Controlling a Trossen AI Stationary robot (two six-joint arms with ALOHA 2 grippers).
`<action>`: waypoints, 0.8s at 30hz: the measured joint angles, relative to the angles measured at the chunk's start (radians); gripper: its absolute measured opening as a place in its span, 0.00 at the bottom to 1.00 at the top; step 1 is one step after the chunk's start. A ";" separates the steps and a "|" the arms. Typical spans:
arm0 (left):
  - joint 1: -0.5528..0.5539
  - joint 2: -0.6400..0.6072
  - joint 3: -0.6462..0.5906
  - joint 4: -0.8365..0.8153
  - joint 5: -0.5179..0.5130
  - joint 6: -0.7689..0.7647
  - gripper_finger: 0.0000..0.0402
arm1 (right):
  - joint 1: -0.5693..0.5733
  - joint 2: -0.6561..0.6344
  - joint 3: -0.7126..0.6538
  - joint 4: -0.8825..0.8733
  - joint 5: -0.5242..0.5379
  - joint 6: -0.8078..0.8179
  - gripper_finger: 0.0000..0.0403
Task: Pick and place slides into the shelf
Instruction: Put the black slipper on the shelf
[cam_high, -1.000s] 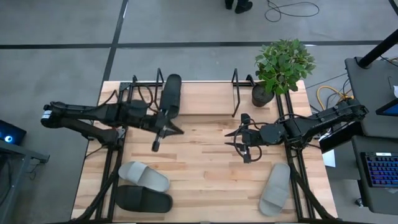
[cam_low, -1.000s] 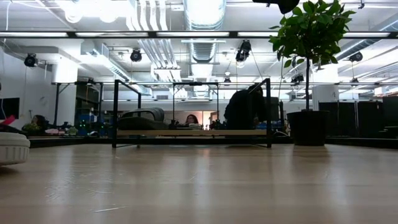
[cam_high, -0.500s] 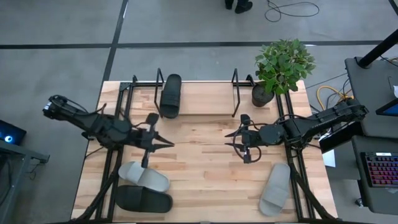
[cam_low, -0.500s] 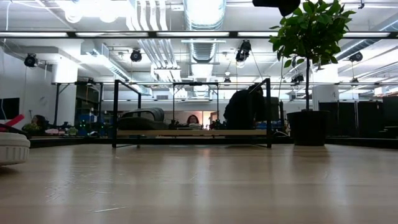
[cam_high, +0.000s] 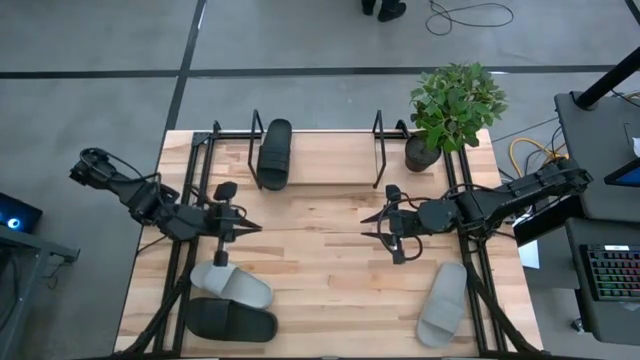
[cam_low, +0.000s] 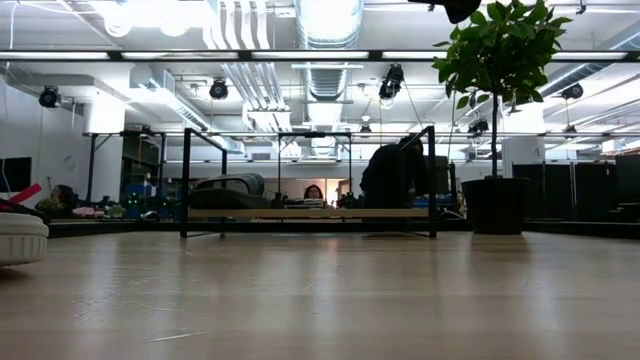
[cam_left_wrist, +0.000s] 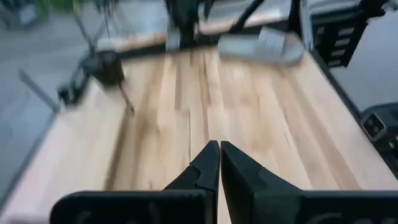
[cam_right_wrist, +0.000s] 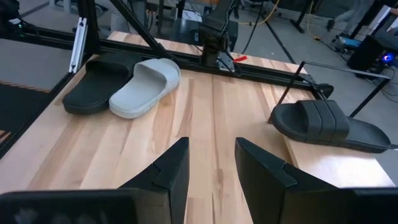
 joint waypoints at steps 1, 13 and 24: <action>-0.006 0.001 0.003 -0.044 0.006 -0.056 0.00 | 0.000 0.000 0.000 0.000 0.000 0.000 0.30; -0.025 0.028 -0.011 -0.287 0.432 -0.858 0.00 | 0.000 0.000 -0.006 -0.002 0.000 0.001 0.30; -0.073 0.311 0.177 -0.286 0.390 -0.574 0.00 | 0.000 0.000 -0.013 -0.001 0.001 0.001 0.30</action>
